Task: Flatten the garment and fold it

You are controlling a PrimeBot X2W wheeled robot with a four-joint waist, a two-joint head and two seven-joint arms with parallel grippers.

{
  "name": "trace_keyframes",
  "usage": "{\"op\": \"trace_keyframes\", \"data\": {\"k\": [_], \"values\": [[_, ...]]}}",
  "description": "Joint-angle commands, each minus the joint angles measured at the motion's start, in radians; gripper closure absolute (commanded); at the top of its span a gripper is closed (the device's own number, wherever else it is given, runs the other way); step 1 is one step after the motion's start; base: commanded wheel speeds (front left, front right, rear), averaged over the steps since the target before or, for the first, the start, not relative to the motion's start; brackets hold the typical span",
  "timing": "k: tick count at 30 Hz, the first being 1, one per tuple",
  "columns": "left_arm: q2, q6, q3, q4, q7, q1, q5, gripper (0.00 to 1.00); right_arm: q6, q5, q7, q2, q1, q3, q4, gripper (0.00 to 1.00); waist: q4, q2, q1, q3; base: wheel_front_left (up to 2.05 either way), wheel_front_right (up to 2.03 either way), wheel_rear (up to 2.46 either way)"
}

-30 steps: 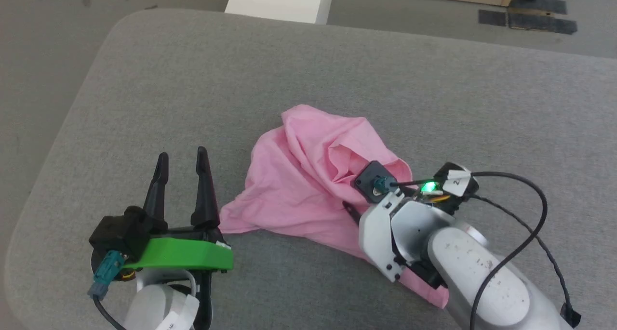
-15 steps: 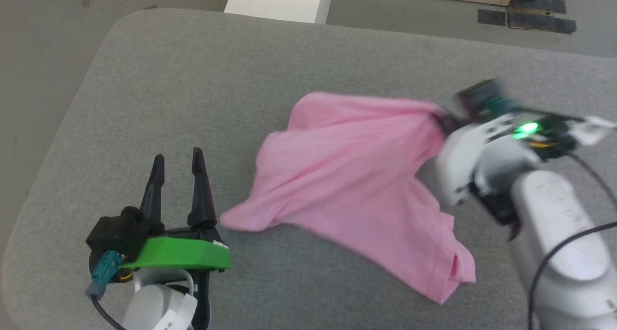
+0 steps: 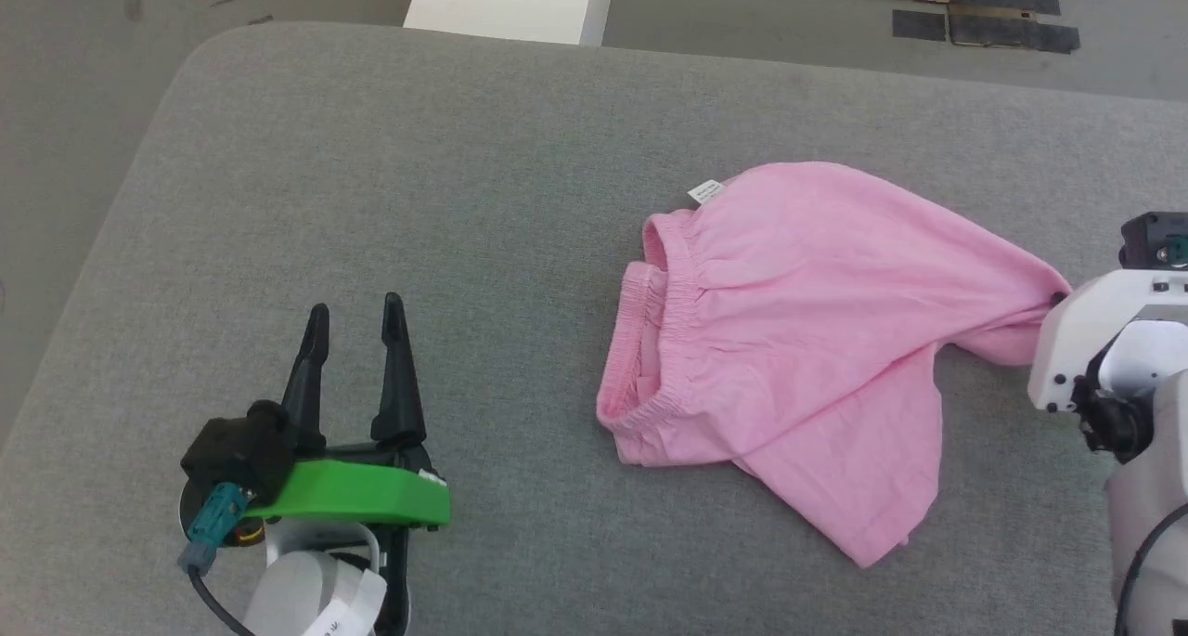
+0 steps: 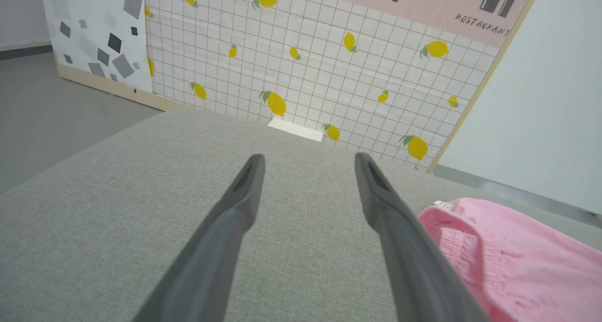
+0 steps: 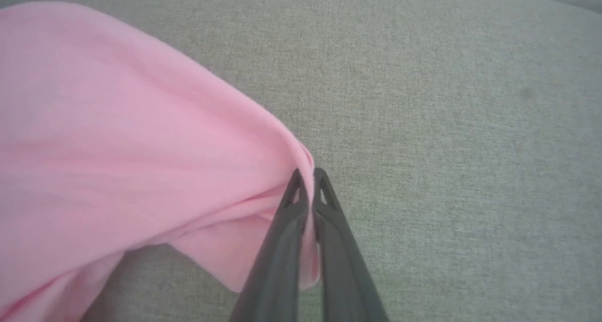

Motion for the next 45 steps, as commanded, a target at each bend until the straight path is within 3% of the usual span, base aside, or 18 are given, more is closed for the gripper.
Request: {"op": "trace_keyframes", "data": {"k": [1, 2, 7, 17, 22, 27, 34, 41, 45], "values": [[-0.002, -0.006, 0.002, 0.004, -0.004, -0.017, 0.006, 0.0, -0.002, 0.003, -0.02, 0.017, -0.019, -0.008, 0.005, 0.52, -0.004, 0.0, 0.0, -0.002, 0.0, 0.0, 0.0], [-0.002, -0.006, 0.004, 0.006, -0.004, -0.016, 0.008, 0.0, -0.002, 0.013, -0.045, 0.03, -0.02, -0.014, 0.006, 0.0, -0.009, 0.0, 0.0, -0.007, 0.0, 0.0, 0.0], [-0.002, -0.015, 0.006, 0.019, -0.004, -0.005, 0.014, 0.0, -0.002, 0.089, -0.191, 0.074, 0.025, 0.021, -0.056, 0.0, -0.021, 0.0, 0.0, -0.04, 0.0, 0.0, 0.0], [-0.002, -0.048, -0.001, 0.037, -0.004, 0.041, 0.032, 0.0, -0.002, 0.143, -0.481, 0.118, 0.394, 0.172, -0.419, 0.0, -0.067, 0.0, 0.0, -0.119, 0.0, 0.0, 0.0], [-0.002, -0.084, -0.041, 0.062, -0.004, 0.05, 0.048, 0.0, -0.002, 0.169, -0.554, 0.124, 0.528, 0.225, -0.498, 0.0, -0.106, 0.0, 0.0, -0.137, 0.0, 0.0, 0.0], [-0.002, -0.121, -0.164, 0.177, 0.006, 0.014, 0.074, 0.0, -0.002, 0.195, -0.552, 0.124, 0.574, 0.258, -0.506, 0.0, -0.144, 0.0, 0.0, -0.146, 0.0, 0.0, 0.0], [-0.002, -0.133, -0.285, 0.309, 0.215, -0.098, 0.046, 0.0, -0.002, 0.21, -0.544, 0.124, 0.575, 0.264, -0.519, 0.0, -0.179, 0.0, 0.0, -0.15, 0.0, 0.0, 0.0], [-0.002, -0.06, -0.3, 0.373, 0.449, -0.178, 0.043, 0.0, -0.002, 0.222, -0.543, 0.124, 0.57, 0.273, -0.525, 0.0, -0.203, 0.0, 0.0, -0.132, 0.0, 0.0, 0.0], [0.0, -0.06, -0.305, 0.379, 0.533, -0.202, 0.028, 0.0, -0.002, 0.229, -0.545, 0.124, 0.564, 0.272, -0.526, 0.0, -0.212, 0.0, 0.0, -0.119, 0.0, 0.0, 0.0]]}}
